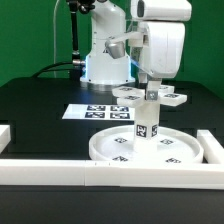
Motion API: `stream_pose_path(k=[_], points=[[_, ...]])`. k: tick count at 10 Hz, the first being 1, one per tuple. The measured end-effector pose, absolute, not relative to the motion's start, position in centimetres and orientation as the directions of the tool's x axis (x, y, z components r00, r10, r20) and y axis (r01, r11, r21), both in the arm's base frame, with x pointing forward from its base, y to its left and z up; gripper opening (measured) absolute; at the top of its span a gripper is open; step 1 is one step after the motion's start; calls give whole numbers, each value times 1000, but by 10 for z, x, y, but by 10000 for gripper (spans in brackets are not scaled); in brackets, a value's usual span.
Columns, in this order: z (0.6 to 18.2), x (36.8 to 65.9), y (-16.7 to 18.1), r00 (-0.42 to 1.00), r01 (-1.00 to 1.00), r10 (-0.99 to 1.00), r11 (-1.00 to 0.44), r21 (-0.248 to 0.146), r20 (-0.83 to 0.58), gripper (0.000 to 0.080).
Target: Assemble round table
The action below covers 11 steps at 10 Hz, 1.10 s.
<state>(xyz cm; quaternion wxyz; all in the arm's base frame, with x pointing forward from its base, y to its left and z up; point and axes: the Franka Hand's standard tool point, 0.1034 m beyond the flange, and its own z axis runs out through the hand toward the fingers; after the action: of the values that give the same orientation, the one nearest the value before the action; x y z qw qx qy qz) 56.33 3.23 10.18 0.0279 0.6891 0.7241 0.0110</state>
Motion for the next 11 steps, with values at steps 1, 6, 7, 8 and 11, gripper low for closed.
stream_pose_path(k=[1,6,7,8,11], points=[[102,563,32,-22,998,1000,23,55,-22,442],[101,562,31,458,887,889,-458,54,15,442],[101,562,31,559,828,829,-559,49,24,442],[102,562,30,644,763,764,-645,40,36,442],[102,562,31,790,611,611,-792,22,51,443]])
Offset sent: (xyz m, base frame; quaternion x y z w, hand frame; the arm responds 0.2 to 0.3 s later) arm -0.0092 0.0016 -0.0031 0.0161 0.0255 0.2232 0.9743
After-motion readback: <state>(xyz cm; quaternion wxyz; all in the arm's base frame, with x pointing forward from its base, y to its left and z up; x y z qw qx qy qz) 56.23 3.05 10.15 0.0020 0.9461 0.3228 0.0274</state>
